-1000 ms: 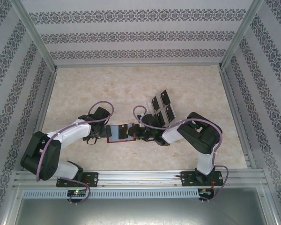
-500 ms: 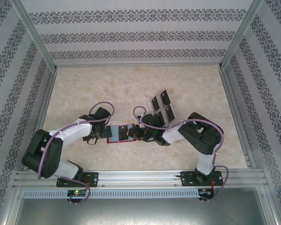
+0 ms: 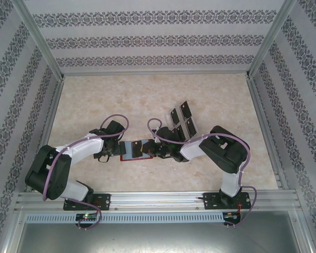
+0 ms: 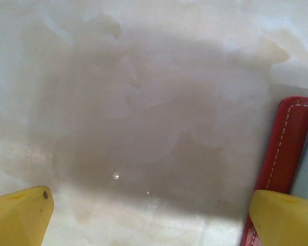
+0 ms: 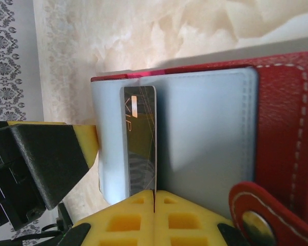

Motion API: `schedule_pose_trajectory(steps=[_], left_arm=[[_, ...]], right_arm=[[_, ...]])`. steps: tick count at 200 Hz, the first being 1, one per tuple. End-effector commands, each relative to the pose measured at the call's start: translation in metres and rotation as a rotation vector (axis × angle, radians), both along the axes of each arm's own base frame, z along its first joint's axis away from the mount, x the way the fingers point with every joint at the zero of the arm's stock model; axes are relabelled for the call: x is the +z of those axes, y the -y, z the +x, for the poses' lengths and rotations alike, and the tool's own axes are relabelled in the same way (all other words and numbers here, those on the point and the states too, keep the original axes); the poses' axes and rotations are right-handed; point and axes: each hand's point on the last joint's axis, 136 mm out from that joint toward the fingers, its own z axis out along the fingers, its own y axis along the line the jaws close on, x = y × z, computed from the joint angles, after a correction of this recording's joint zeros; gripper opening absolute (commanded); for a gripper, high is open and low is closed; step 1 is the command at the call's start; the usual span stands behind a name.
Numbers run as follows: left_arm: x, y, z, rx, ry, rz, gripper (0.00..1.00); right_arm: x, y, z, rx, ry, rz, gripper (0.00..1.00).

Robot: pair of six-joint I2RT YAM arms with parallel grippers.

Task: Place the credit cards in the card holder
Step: Insert the credit card into the card slot.

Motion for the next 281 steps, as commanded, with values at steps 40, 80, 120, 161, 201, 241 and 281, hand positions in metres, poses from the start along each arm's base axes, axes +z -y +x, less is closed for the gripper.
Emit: schedule_pose_trajectory(steps=[40, 80, 120, 161, 201, 241, 281], left_arm=[[-0.015, 0.004, -0.013, -0.019, -0.062, -0.008, 1.0], [-0.015, 0.005, -0.013, -0.021, -0.06, -0.008, 1.0], [-0.015, 0.006, -0.012, -0.022, -0.058, -0.011, 1.0], [-0.015, 0.006, -0.013, -0.022, -0.058, -0.009, 1.0], [-0.015, 0.006, -0.013, -0.021, -0.061, -0.01, 1.0], [-0.015, 0.006, -0.012, -0.019, -0.057, -0.014, 1.0], [-0.015, 0.007, -0.012, -0.021, -0.056, -0.017, 1.0]], right_arm=[[-0.011, -0.01, -0.01, 0.041, -0.017, -0.037, 0.0], [-0.019, -0.009, -0.017, 0.053, -0.032, -0.059, 0.0], [-0.019, -0.011, -0.021, 0.067, -0.031, -0.074, 0.0], [-0.015, -0.004, -0.021, 0.066, -0.015, -0.109, 0.21], [-0.003, 0.004, -0.018, 0.068, 0.02, -0.181, 0.41], [0.006, 0.004, -0.016, 0.088, 0.044, -0.217, 0.47], [0.004, -0.007, -0.017, 0.11, 0.039, -0.214, 0.47]])
